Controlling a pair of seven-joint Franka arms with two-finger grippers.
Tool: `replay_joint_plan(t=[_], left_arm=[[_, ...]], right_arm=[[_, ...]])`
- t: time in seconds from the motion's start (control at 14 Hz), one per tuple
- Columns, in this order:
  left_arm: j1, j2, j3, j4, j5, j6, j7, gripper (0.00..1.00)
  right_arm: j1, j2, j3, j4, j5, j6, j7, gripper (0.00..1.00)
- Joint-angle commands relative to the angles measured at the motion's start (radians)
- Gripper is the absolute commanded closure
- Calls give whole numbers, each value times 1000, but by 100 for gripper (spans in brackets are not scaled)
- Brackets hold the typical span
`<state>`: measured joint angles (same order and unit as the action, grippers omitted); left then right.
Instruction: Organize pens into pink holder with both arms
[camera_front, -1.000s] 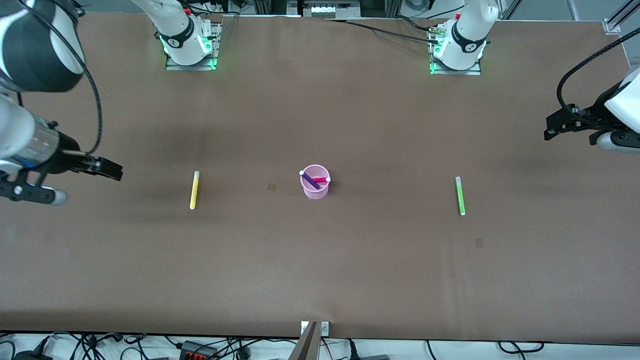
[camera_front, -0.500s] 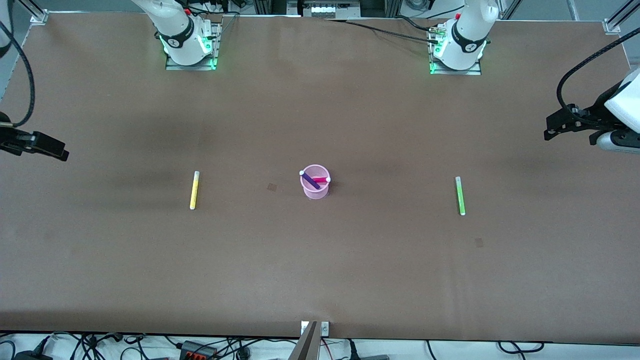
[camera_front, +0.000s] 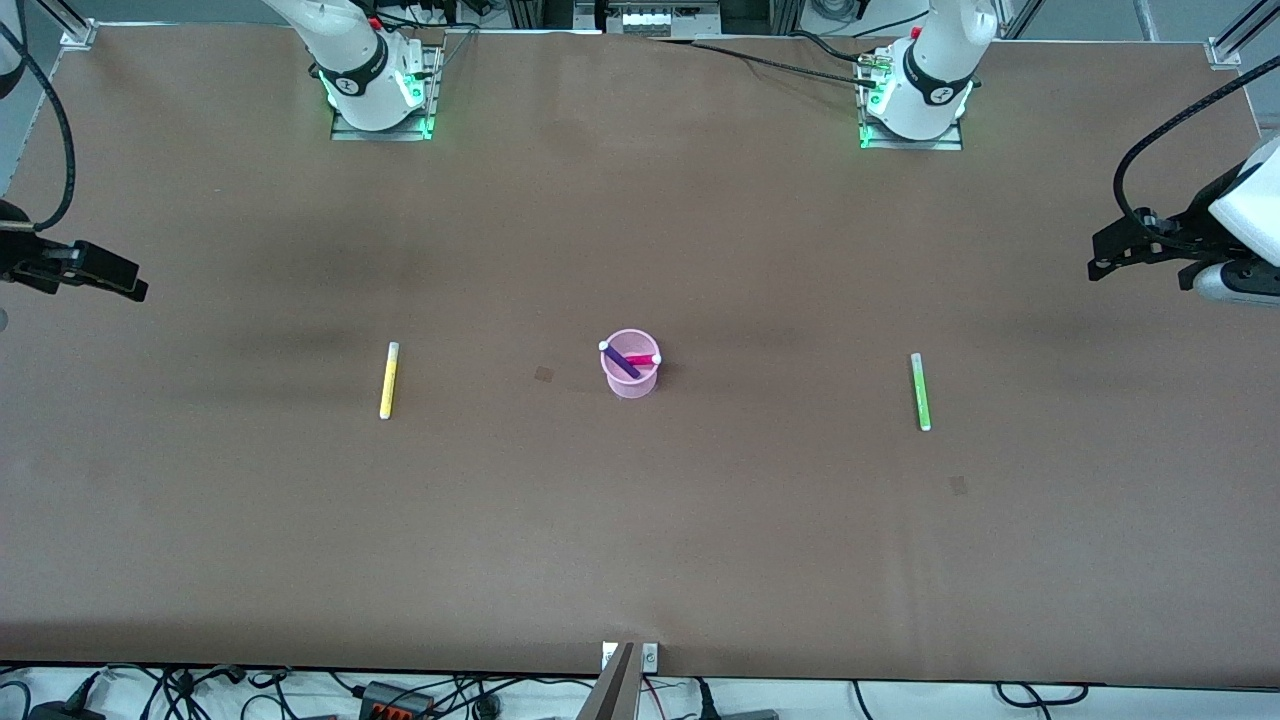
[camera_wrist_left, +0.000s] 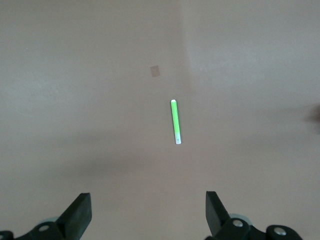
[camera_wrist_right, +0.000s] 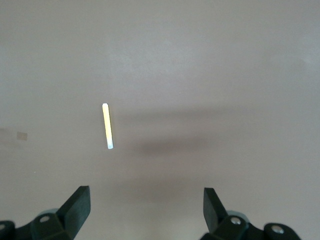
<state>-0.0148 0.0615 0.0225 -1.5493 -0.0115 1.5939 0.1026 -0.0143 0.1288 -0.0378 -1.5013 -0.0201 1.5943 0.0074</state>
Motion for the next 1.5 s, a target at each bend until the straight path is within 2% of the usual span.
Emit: replay_joint_plan(t=[0.0,1.43], left_arm=[[-1,-19,1,-15,-16,6,6,0],[-1,-19,1,-15,-18,4,-3,0]], right_arm=[[-3,-127,7,-175,11,61,-47,0],[-19,-110,15,-146,6,53,-37,0]])
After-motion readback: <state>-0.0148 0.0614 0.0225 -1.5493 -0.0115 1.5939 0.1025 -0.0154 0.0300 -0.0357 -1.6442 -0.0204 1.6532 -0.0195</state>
